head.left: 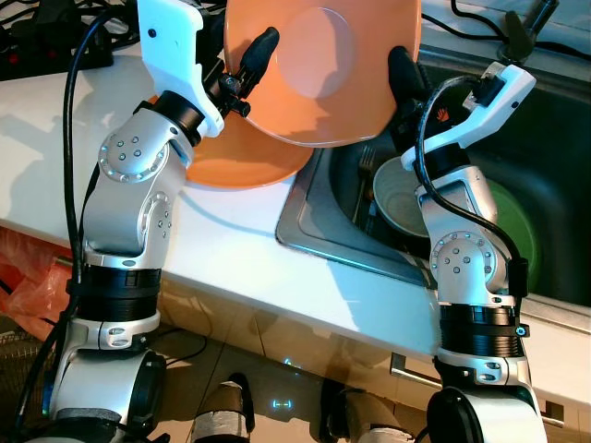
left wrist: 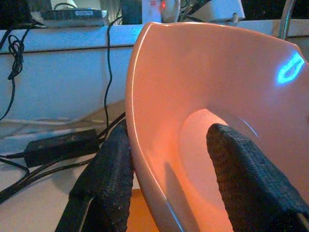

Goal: Kitchen organization

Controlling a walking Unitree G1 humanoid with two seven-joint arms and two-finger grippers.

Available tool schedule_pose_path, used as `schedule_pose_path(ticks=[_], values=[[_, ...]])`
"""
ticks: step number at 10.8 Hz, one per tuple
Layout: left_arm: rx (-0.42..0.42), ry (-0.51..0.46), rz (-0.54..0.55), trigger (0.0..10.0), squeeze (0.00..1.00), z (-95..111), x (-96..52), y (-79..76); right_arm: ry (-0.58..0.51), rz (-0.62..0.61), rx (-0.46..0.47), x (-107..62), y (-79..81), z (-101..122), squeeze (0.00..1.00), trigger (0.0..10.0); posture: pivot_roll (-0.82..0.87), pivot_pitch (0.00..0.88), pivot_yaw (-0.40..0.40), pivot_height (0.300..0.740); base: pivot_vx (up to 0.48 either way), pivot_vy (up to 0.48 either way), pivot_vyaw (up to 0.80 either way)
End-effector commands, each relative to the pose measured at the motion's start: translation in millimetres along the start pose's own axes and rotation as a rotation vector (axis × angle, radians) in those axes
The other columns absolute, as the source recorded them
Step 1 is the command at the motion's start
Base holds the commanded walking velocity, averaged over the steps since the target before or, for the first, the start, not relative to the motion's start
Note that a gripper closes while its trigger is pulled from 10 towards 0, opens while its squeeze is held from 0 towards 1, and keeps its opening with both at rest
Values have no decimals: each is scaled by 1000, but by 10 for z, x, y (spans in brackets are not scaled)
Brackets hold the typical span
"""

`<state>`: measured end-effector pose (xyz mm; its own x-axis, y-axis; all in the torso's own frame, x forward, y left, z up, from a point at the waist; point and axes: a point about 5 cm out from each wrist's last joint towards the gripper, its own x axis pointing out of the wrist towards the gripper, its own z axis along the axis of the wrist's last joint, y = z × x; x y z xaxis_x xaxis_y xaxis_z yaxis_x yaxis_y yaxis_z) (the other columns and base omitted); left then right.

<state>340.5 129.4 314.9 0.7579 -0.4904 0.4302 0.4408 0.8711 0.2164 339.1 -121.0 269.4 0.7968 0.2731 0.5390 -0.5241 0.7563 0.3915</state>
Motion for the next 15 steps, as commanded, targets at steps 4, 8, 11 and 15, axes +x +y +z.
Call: schedule_pose_path(ticks=[4,8,11,15], values=[[-95,-69,61,10000,0,109,15,17,-52,-109,93,-12,-141,73,0,0,126,254,-15,740,0,0,0],[-123,-104,120,10000,0,174,25,65,-83,-153,137,-13,-210,128,0,0,126,249,-15,740,0,0,0],[-132,-72,116,10000,0,93,-4,0,-155,-227,167,-31,-348,275,0,0,123,253,-15,740,0,0,0],[-111,19,103,10000,0,-73,-110,-68,-213,-331,-15,-115,-590,534,0,0,124,261,-18,740,0,0,0]])
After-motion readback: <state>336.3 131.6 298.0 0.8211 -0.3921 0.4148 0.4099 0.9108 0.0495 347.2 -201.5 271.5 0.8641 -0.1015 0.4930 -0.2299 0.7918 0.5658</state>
